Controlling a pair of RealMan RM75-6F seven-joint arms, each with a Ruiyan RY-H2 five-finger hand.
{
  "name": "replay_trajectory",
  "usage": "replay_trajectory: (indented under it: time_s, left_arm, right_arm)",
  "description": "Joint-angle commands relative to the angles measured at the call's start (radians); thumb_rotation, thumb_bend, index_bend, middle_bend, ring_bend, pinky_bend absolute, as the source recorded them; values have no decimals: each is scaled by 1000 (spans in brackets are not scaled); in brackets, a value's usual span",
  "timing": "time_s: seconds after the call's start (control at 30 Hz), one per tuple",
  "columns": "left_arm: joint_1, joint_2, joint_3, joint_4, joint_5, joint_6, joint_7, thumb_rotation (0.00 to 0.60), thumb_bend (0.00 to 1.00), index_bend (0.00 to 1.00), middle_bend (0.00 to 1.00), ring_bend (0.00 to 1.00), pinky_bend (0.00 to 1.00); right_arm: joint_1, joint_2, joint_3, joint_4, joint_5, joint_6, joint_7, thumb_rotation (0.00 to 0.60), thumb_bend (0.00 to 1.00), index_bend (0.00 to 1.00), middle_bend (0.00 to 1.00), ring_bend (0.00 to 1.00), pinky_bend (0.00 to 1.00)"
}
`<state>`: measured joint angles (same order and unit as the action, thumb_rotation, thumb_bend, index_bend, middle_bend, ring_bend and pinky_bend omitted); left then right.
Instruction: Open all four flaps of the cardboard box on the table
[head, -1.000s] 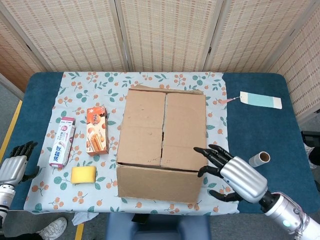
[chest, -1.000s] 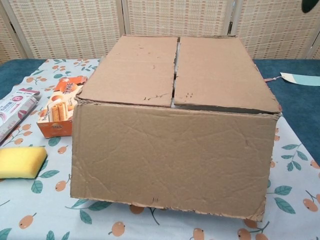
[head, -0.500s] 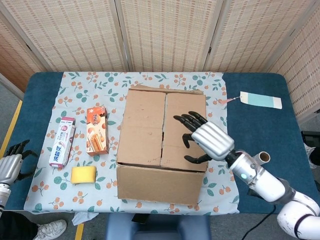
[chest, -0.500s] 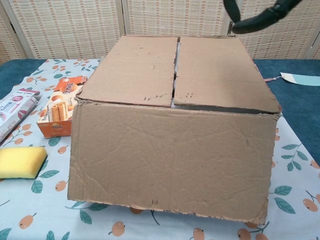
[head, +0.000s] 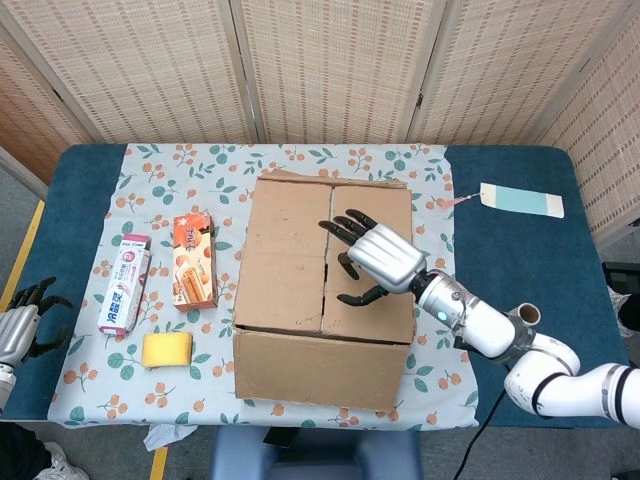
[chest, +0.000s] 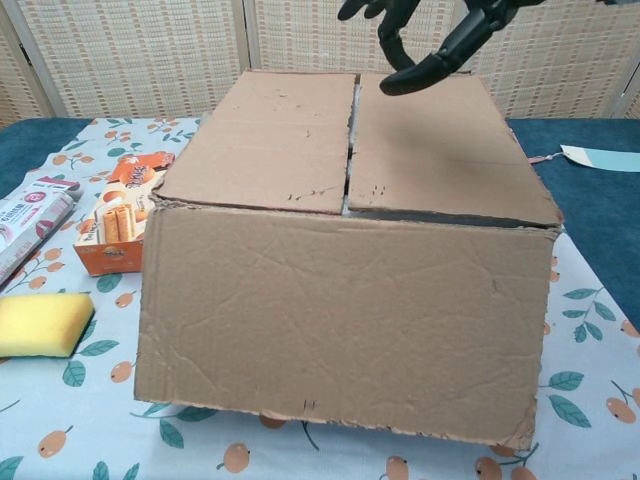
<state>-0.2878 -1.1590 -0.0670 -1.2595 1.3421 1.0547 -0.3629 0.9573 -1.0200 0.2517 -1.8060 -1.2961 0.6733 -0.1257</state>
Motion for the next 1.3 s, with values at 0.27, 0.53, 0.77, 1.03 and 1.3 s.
replay_trajectory:
  time_s: [0.27,0.53,0.77,1.03,1.3]
  left_arm:
    - [3,13,4,-4,-10,-18,-21,600,570,336,79,46,0]
    - [25,33,4,-26,11,27,-77,600,570,343,79,46,0]
    - [24,49,11,-31,20,12,-113,600,570,304,79,38,0]
    - [29,47,7,-29,11,21,-111,600,570,302,79,34,0]
    - [42,54,8,-62,26,69,-66,600,569,295,79,36,0]
  right_arm:
    - [100,-109,-12,106,61,-89,-40,287,347,614,57,0,0]
    - [179,-202,-35,195,162,-163,-68,286,347,608,33,0,0]
    - [213,-235,-54,234,212,-175,-82,285,347,534,0,0,0]
    - [225,-239,-68,242,216,-154,-87,285,346,488,0,0,0]
    - [224,-212,-103,221,223,-143,-116,291,346,496,0,0,0]
